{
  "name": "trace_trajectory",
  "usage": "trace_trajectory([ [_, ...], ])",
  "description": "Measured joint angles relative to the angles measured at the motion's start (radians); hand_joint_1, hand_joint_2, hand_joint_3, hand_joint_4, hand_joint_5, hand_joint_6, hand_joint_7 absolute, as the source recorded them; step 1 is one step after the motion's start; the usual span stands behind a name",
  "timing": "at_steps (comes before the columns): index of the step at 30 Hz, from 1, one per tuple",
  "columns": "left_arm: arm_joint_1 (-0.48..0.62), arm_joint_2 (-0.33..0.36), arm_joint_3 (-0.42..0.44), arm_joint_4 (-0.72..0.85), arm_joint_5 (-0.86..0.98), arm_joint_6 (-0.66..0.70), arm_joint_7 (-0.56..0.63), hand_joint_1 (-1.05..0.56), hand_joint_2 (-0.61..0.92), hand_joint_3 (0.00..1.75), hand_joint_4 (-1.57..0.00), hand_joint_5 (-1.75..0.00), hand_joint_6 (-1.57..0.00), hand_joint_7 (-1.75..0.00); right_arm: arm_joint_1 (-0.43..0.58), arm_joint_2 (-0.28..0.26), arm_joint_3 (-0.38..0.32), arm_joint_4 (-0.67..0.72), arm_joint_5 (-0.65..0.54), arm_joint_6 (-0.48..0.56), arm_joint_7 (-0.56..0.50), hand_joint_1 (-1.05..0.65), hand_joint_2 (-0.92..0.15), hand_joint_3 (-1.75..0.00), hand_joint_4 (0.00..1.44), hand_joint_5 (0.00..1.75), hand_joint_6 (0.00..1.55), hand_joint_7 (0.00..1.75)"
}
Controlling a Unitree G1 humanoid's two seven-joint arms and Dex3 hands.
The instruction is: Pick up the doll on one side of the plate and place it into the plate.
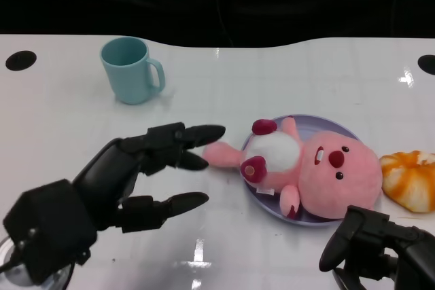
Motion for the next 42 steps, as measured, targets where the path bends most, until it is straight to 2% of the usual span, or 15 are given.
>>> trace_trajectory([
  [2,0.035,-0.021,0.014,-0.035,-0.049,0.048,0.003,-0.32,0.85,0.36,-0.53,-1.11,-0.69,-0.49,0.000,0.000,0.000,0.000,0.000,0.000,-0.001,-0.20,-0.60,-1.03,0.61,1.75,0.55,1.43],
  [4,0.069,-0.040,0.024,-0.083,-0.100,0.130,0.020,-0.25,0.66,0.76,-0.64,-1.14,-0.71,-0.70,0.000,0.000,0.001,0.000,0.000,0.000,-0.001,-0.21,-0.60,-1.03,0.61,1.75,0.55,1.43],
  [6,0.096,-0.054,0.033,-0.126,-0.140,0.212,0.045,-0.23,0.58,0.93,-0.68,-1.16,-0.72,-0.77,-0.001,0.000,0.002,0.000,0.000,0.000,-0.001,-0.21,-0.60,-1.03,0.61,1.74,0.55,1.43],
  [7,0.108,-0.059,0.041,-0.149,-0.164,0.254,0.057,-0.23,0.51,1.10,-0.74,-1.24,-0.73,-0.89,-0.001,0.000,0.002,0.000,0.000,0.000,-0.001,-0.21,-0.60,-1.03,0.61,1.74,0.55,1.43],
  [9,0.137,-0.071,0.057,-0.201,-0.217,0.341,0.087,-0.22,0.44,1.26,-0.78,-1.30,-0.74,-1.01,-0.001,0.000,0.002,0.000,0.000,0.000,-0.001,-0.21,-0.60,-1.03,0.61,1.74,0.55,1.42],
  [14,0.215,-0.085,0.074,-0.299,-0.316,0.528,0.148,-0.19,0.40,1.37,-0.79,-1.50,-0.77,-1.15,-0.001,-0.001,0.002,-0.001,-0.002,0.001,-0.001,-0.21,-0.60,-1.03,0.62,1.75,0.55,1.42],
  [16,0.236,-0.085,0.076,-0.309,-0.321,0.552,0.156,-0.17,0.40,1.39,-0.76,-1.54,-0.77,-1.19,-0.001,-0.001,0.002,-0.002,-0.002,0.001,-0.001,-0.21,-0.59,-1.04,0.62,1.75,0.55,1.42],
  [19,0.249,-0.089,0.082,-0.311,-0.340,0.569,0.157,-0.15,0.45,1.39,-0.75,-1.65,-0.74,-1.33,-0.001,-0.002,0.001,-0.001,-0.002,0.001,-0.001,-0.22,-0.59,-1.04,0.62,1.75,0.56,1.42],
  [27,0.254,-0.102,0.079,-0.242,-0.349,0.547,0.150,-0.16,0.49,1.32,-0.84,-1.67,-0.78,-1.42,0.003,-0.002,-0.002,-0.001,-0.001,0.001,-0.001,-0.22,-0.59,-1.03,0.62,1.74,0.56,1.41],
  [32,0.254,-0.109,0.091,-0.183,-0.377,0.539,0.125,-0.19,0.46,1.34,-0.85,-1.74,-0.73,-1.62,0.008,-0.004,-0.005,0.000,-0.002,-0.006,0.000,-0.21,-0.60,-1.02,0.62,1.74,0.56,1.41],
  [42,0.228,-0.124,0.125,-0.130,-0.437,0.581,0.124,-0.22,0.40,1.40,-0.88,-1.75,-0.73,-1.69,0.015,-0.004,-0.021,0.001,0.001,-0.016,0.003,-0.21,-0.59,-1.04,0.62,1.75,0.56,1.42],
])
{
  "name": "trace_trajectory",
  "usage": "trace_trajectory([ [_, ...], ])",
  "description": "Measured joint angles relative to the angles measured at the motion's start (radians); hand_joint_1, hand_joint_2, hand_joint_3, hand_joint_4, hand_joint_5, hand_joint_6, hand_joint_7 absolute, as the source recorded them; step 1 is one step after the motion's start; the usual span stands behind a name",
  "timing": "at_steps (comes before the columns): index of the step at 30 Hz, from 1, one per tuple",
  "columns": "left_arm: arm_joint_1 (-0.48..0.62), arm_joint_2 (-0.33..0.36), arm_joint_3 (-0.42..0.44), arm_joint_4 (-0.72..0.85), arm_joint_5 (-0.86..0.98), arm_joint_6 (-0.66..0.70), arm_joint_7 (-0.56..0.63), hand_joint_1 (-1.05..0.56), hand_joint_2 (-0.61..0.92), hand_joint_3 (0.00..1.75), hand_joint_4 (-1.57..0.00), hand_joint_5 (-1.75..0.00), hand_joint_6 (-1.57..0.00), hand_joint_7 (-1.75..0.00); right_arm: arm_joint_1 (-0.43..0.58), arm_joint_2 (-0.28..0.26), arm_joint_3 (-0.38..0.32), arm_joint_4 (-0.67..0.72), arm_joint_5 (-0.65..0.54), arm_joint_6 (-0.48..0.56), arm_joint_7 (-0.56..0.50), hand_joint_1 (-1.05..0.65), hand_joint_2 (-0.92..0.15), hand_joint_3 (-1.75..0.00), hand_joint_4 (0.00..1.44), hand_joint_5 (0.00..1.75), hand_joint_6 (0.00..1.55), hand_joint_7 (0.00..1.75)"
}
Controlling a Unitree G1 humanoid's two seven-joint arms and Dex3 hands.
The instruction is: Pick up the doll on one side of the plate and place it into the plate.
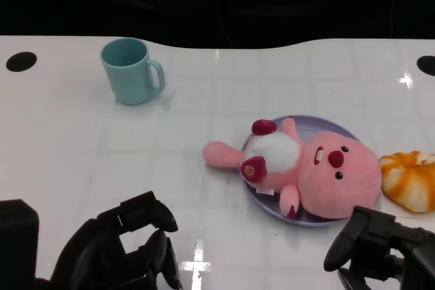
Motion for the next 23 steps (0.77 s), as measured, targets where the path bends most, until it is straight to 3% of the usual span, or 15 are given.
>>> trace_trajectory([
  [23,-0.017,0.005,-0.001,0.012,0.001,0.025,-0.010,-0.21,0.36,1.46,-0.88,-1.75,-0.74,-1.68,0.005,0.000,-0.003,0.001,-0.005,-0.005,0.007,-0.17,-0.58,-1.08,0.61,1.75,0.54,1.44],
])
